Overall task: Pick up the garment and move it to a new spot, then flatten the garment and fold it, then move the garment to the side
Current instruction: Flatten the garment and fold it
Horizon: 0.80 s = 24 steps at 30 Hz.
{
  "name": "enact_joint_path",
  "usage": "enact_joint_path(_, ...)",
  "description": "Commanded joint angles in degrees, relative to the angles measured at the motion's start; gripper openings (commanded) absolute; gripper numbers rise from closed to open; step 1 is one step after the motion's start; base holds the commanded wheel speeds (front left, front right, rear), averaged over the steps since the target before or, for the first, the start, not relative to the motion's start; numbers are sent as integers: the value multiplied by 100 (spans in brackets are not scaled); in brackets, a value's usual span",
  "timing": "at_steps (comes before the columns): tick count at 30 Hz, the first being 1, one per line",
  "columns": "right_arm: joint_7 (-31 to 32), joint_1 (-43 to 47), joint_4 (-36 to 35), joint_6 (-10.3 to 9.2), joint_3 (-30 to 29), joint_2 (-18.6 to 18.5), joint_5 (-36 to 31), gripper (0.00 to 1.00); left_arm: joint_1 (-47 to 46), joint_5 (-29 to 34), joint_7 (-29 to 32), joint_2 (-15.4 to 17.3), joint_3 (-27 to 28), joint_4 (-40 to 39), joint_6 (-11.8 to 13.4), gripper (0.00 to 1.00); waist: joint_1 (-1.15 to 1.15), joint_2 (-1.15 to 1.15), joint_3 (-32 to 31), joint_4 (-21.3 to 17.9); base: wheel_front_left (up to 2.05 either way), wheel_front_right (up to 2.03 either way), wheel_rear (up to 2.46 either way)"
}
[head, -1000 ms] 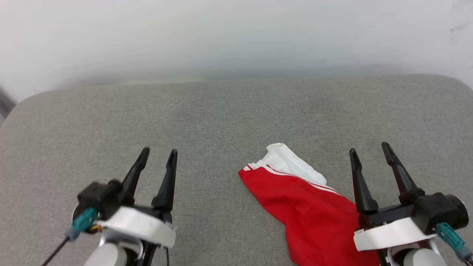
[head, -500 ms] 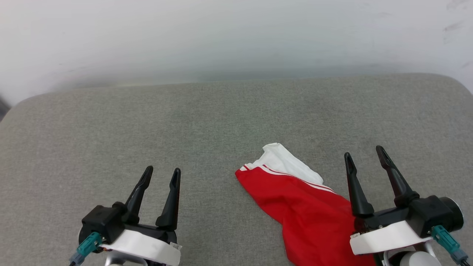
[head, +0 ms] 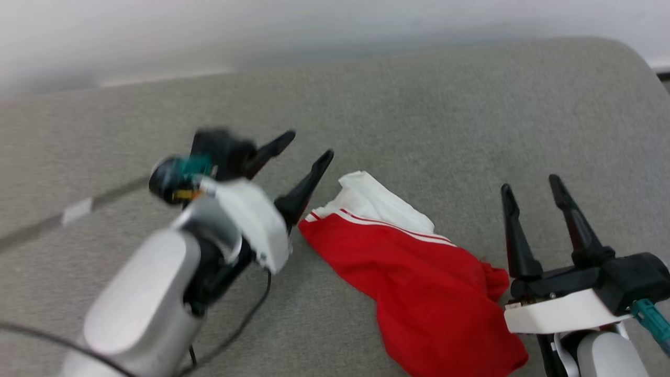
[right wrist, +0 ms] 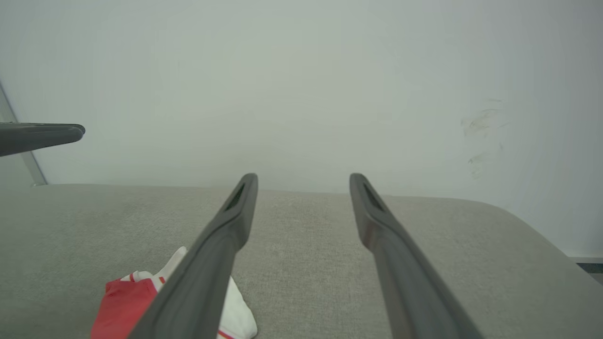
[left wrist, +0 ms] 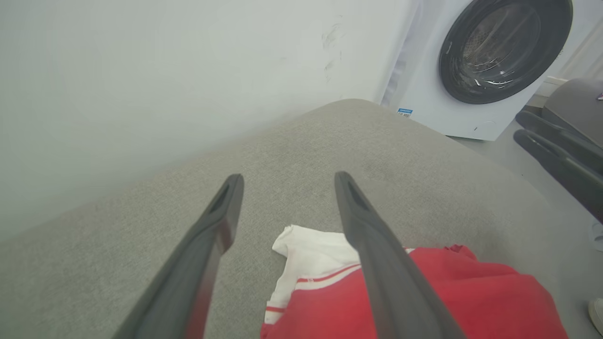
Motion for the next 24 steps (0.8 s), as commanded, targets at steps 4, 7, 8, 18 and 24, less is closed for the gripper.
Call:
enact_joint_path(4, -12, -233, -72, -2, -26, 14, 153, 100, -1452, -716, 1598, 366, -626, 442, -7, 100, 0, 0, 665, -466, 0, 0, 0)
enact_joint_path(7, -12, -308, -81, -2, -32, 13, 220, 100, -1867, -949, 2231, 401, -853, 671, -8, 100, 0, 0, 795, -571, 0, 0, 0)
enact_joint_path(8, -12, -332, -84, -2, -31, 14, 249, 100, -2045, -1063, 2505, 394, -915, 788, -8, 100, 0, 0, 853, -621, 0, 0, 0)
enact_joint_path(18, -12, -562, -87, -2, 50, 13, 411, 100, -2987, -1598, 4149, 352, -1619, 1744, -9, 100, 0, 0, 1294, -961, 0, 0, 0)
enact_joint_path(24, -12, -652, -103, -2, 93, 13, 482, 100, -3115, -1416, 4139, 391, -1979, 2239, -8, 100, 0, 0, 1417, -1052, 0, 0, 0)
